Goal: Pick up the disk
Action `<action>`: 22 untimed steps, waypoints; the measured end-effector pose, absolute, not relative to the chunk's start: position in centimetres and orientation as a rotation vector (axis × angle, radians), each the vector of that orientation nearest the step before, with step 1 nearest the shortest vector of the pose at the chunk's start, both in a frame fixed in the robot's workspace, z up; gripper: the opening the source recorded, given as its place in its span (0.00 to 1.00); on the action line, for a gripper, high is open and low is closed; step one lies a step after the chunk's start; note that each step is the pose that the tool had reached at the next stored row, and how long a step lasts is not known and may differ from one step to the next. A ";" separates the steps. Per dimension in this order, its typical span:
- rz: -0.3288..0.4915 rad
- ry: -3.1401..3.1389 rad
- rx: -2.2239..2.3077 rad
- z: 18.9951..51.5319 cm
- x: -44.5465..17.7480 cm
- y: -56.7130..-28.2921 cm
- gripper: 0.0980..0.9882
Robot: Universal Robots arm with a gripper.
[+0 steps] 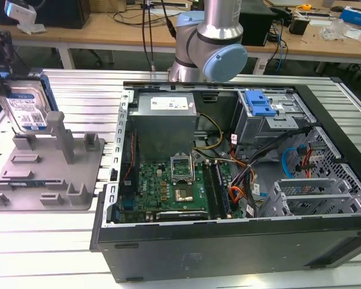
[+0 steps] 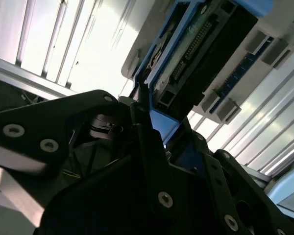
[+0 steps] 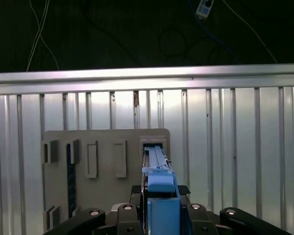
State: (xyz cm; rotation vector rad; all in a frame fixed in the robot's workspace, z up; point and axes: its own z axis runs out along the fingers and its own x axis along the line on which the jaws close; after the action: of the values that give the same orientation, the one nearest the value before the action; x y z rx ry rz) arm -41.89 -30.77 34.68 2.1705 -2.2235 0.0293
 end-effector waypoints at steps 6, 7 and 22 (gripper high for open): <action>0.029 -2.223 2.171 38.5 -41.9 -30.8 0.30; 0.029 -2.223 2.170 38.9 -41.9 -30.8 0.30; 0.029 -2.223 2.171 48.2 -41.9 -30.8 0.30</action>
State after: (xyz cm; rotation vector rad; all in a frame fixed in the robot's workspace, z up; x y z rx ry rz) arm -41.87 -30.77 48.17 2.1707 -2.2235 0.0293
